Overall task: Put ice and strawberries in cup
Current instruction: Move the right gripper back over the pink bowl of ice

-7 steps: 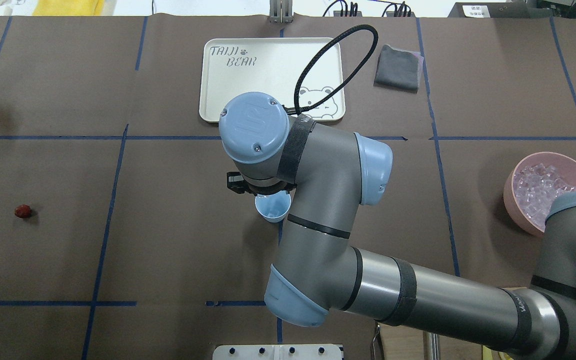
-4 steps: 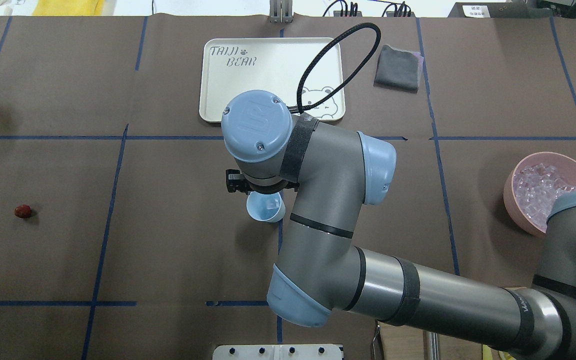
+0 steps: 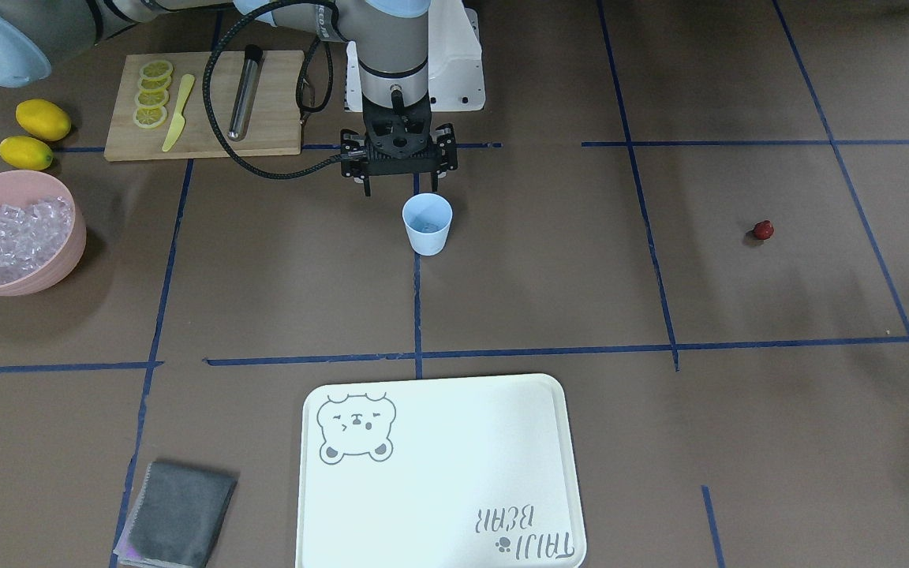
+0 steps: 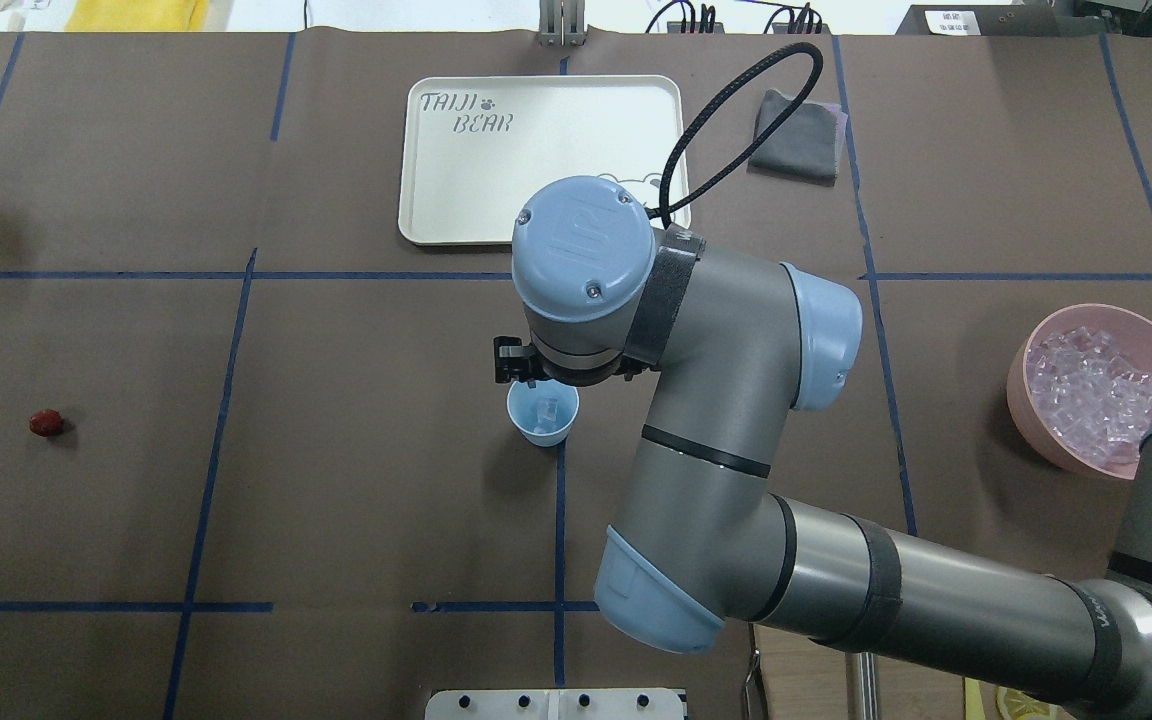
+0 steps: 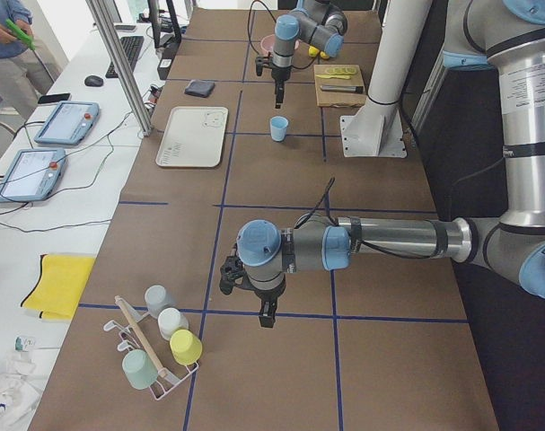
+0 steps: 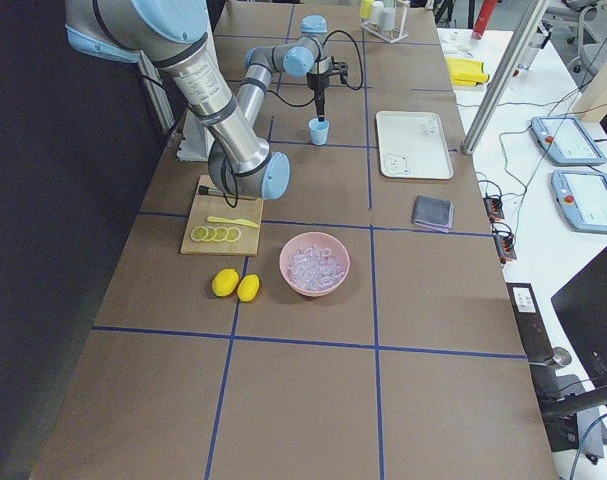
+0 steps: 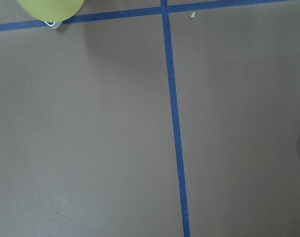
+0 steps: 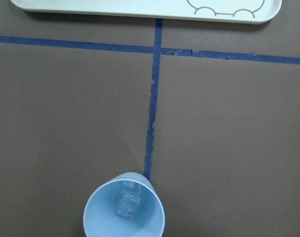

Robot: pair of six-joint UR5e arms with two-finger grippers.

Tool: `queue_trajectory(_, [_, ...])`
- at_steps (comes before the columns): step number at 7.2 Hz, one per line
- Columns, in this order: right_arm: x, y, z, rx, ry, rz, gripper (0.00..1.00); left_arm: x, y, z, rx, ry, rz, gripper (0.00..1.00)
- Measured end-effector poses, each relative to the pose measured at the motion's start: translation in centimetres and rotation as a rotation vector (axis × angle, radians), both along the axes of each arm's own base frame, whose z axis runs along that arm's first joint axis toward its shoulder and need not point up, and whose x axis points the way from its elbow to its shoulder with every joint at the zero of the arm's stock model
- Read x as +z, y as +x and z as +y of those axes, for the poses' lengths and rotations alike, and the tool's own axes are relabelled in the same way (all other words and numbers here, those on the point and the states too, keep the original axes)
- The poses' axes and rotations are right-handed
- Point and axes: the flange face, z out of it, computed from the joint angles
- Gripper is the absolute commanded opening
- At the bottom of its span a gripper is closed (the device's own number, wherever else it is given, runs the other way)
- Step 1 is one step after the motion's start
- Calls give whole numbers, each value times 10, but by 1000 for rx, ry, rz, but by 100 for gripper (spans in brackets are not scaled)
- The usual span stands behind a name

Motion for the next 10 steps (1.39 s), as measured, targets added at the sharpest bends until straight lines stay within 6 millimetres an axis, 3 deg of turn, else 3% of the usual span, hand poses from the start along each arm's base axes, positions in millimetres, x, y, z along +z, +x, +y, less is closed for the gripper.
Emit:
queue_trajectory(2, [8, 27, -21, -21, -1, -11, 100, 0, 0, 0, 0, 0, 0, 100])
queue_trajectory(3, [26, 61, -38, -53, 17, -14, 100, 0, 0, 0, 0, 0, 0, 100])
queue_trajectory(6, [107, 181, -67, -178, 106, 1, 100, 0, 0, 0, 0, -2, 0, 100])
queue_trajectory(8, [169, 253, -64, -248, 143, 35, 100, 0, 0, 0, 0, -2, 0, 100])
queue_trajectory(10, [248, 327, -53, -288, 167, 41, 100, 1, 0, 1, 0, -3, 0, 100])
